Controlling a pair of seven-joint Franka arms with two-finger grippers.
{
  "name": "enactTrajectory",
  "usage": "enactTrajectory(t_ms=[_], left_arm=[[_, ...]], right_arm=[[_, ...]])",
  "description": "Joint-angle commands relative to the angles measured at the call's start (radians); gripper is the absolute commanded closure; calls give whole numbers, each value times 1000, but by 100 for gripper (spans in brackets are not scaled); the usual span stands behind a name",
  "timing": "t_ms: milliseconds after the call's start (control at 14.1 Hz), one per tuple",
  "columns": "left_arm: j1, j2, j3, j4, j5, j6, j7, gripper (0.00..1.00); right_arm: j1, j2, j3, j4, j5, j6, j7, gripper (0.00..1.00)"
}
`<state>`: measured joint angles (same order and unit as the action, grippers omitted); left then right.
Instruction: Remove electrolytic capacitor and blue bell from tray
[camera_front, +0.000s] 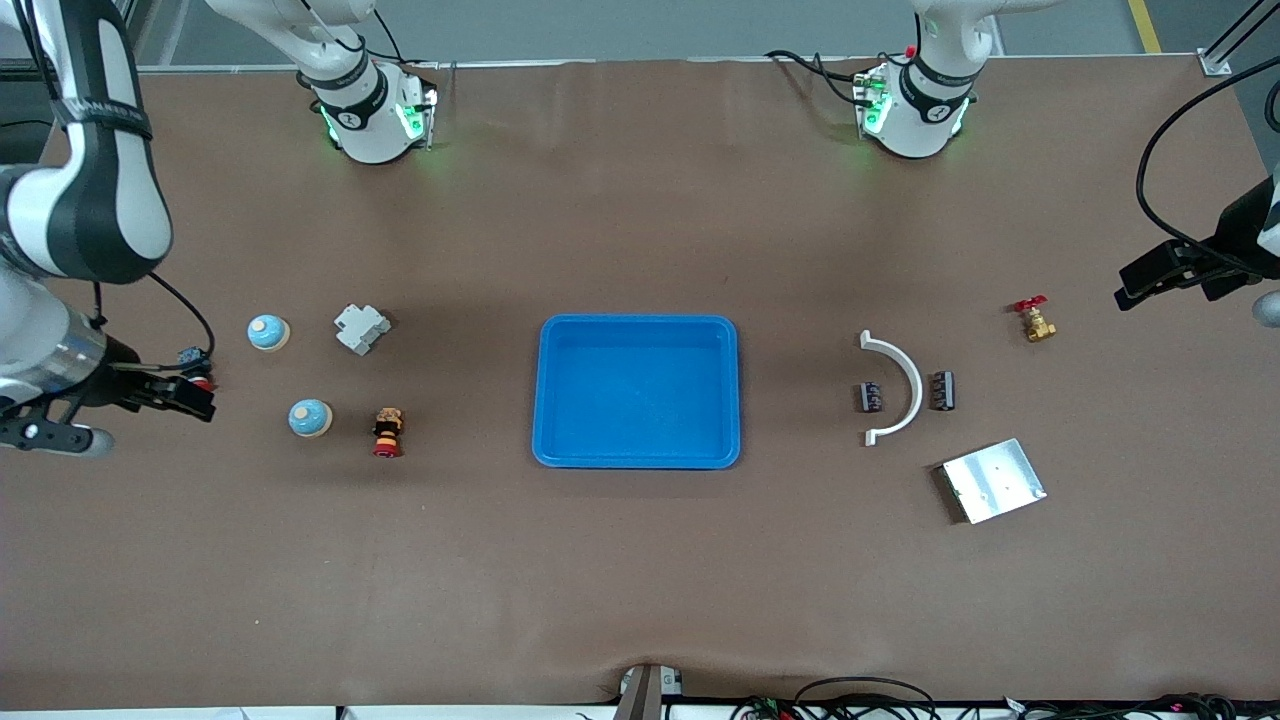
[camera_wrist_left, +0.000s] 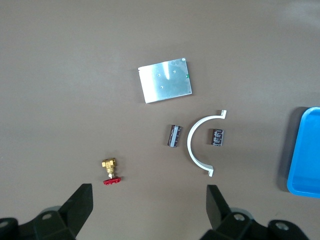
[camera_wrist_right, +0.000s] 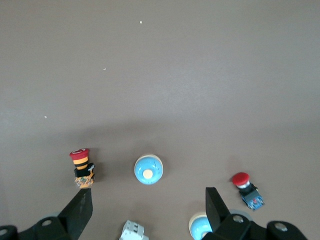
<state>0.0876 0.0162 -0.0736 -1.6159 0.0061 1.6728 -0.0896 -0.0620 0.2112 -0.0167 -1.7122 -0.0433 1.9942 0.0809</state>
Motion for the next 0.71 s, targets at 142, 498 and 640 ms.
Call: enactTrajectory(t_ms=[142, 498, 640], left_arm=[[0, 4, -2, 25, -11, -18, 7, 0], [-3, 4, -5, 25, -11, -19, 5, 0], [-3, 4, -5, 24, -11, -24, 5, 0]], right_arm=[[-10, -62, 9, 72, -10, -151, 10, 0], [-9, -75, 15, 206, -4, -326, 7, 0], [-10, -107, 11, 210, 6, -353, -25, 0]])
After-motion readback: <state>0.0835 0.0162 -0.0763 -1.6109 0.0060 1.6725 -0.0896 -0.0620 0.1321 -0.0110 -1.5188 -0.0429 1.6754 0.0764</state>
